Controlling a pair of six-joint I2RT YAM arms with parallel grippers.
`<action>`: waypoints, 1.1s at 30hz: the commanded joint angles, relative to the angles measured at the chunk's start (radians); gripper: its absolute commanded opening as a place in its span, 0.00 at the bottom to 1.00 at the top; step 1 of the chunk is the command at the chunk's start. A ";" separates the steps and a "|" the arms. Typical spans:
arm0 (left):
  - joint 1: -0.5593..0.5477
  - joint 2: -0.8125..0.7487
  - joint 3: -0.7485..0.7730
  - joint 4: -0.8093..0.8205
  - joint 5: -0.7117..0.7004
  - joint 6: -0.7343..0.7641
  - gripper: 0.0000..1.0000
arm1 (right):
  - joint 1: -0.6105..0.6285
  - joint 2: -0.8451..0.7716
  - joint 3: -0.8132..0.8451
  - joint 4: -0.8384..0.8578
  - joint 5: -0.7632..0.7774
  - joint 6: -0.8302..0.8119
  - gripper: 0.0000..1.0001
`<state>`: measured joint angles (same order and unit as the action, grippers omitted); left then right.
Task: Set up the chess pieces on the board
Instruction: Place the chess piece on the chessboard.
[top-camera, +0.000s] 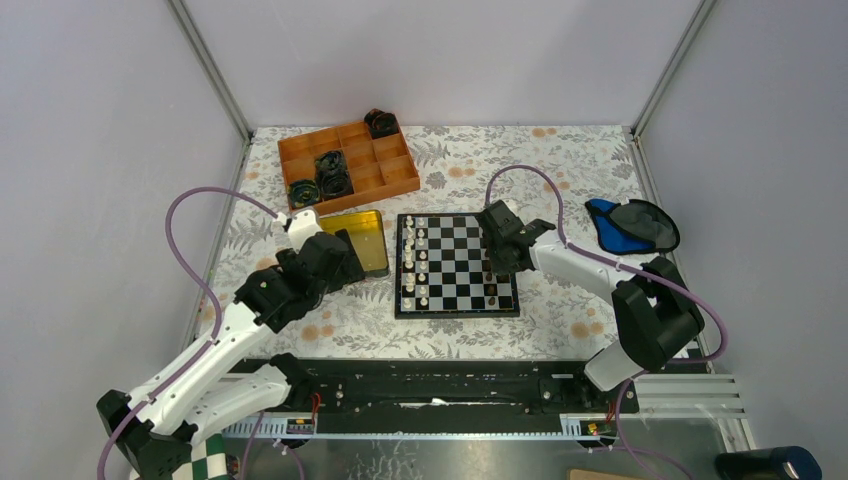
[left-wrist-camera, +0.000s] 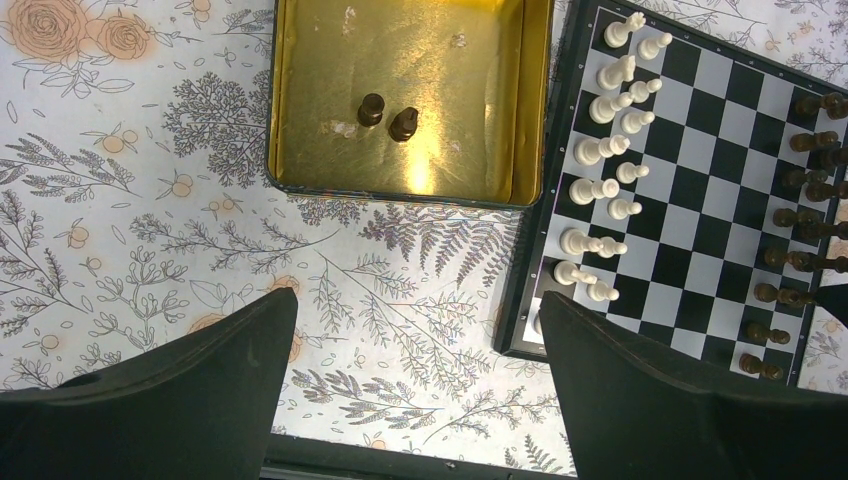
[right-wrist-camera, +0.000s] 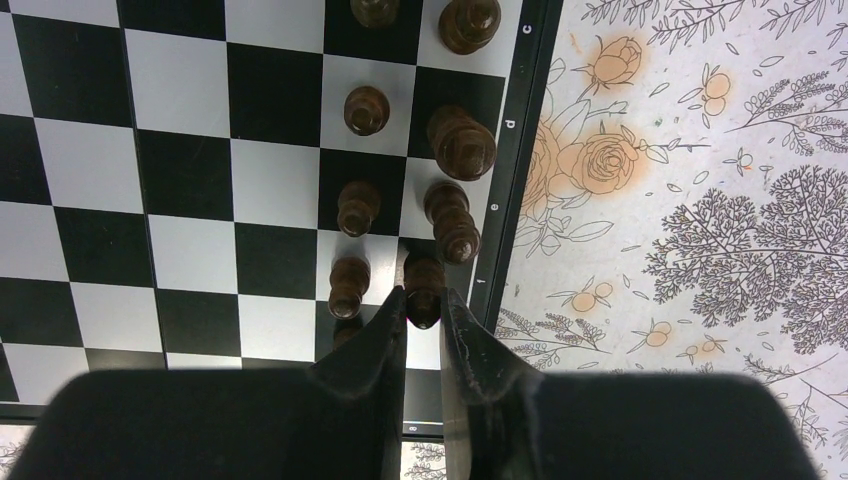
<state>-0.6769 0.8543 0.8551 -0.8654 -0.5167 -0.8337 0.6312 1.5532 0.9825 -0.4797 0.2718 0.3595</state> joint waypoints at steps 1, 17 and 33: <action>0.008 -0.001 -0.007 0.048 -0.014 0.022 0.99 | -0.010 0.005 0.030 0.013 0.001 -0.003 0.02; 0.008 -0.006 0.002 0.046 0.000 0.020 0.99 | -0.009 -0.034 0.044 -0.019 0.023 0.002 0.40; 0.069 0.105 0.021 0.110 0.002 0.072 0.98 | 0.020 -0.085 0.328 -0.134 0.045 -0.057 0.40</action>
<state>-0.6518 0.8967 0.8555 -0.8379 -0.5224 -0.8192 0.6342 1.4754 1.2087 -0.5777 0.2810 0.3344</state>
